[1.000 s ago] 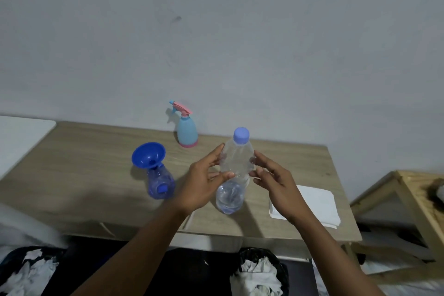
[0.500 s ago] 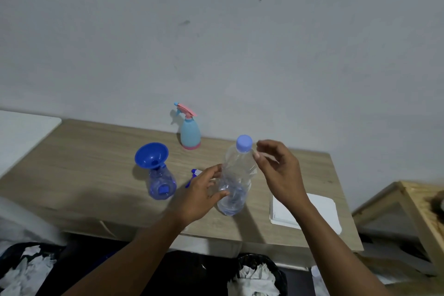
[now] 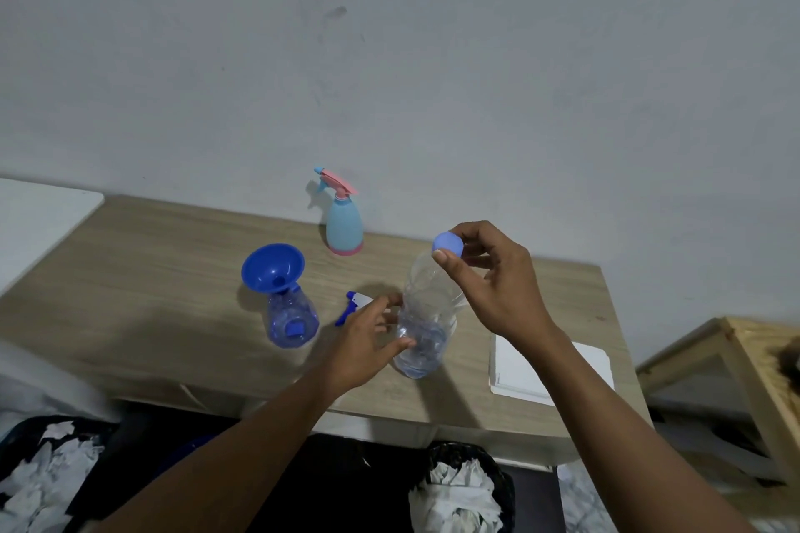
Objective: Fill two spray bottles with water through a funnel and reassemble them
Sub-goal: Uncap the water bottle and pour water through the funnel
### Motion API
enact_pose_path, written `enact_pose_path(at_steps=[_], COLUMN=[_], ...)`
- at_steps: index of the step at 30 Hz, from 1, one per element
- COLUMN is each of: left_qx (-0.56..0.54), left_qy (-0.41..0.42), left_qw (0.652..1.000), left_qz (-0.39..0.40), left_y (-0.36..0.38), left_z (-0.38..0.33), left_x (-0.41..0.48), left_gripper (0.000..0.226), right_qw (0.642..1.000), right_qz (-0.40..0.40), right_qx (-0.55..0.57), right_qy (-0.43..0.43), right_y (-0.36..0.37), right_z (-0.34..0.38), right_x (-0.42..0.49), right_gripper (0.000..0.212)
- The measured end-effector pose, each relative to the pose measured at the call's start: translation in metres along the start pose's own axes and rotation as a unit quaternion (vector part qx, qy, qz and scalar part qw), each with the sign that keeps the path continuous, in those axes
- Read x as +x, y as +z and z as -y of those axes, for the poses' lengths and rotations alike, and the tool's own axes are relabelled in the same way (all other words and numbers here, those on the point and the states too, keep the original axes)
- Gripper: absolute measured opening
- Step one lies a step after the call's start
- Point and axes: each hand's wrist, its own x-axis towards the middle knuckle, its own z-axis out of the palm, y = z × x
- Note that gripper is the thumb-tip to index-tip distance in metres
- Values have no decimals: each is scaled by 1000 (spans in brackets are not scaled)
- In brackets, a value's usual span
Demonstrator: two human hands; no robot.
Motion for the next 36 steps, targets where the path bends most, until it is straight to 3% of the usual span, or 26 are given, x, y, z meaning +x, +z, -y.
enact_pose_path(at_steps=[5, 9, 15, 18, 23, 25, 29, 33, 36], left_qx=[2, 3, 14, 20, 44, 46, 45, 43, 45], left_qy=[0, -6, 1, -4, 1, 2, -3, -1, -4], left_qw=[1000, 1000, 1000, 1000, 999, 999, 999, 999, 999], left_qz=[2, 6, 5, 4, 15, 16, 6, 5, 2], left_y=[-1, -3, -2, -1, -4, -3, -1, -1, 0], left_z=[1, -1, -5, -6, -5, -4, -5, -4, 0], left_x=[1, 1, 1, 0, 1, 2, 1, 2, 5], left_gripper=[56, 52, 51, 52, 51, 54, 53, 53, 56], right_qw=[997, 1000, 998, 994, 999, 999, 997, 991, 991], right_qz=[68, 13, 52, 101, 21, 12, 72, 126, 92], right_qx=[-24, 5, -27, -34, -26, -19, -12, -44, -93], right_qy=[-32, 7, 4, -11, 22, 32, 21, 4, -28], right_y=[-8, 0, -5, -14, -5, -1, -11, -19, -17], right_z=[-1, 6, 7, 6, 10, 12, 12, 9, 9], right_x=[2, 1, 3, 4, 0, 1, 4, 5, 7], right_gripper=[27, 36, 17, 22, 38, 33, 20, 33, 39])
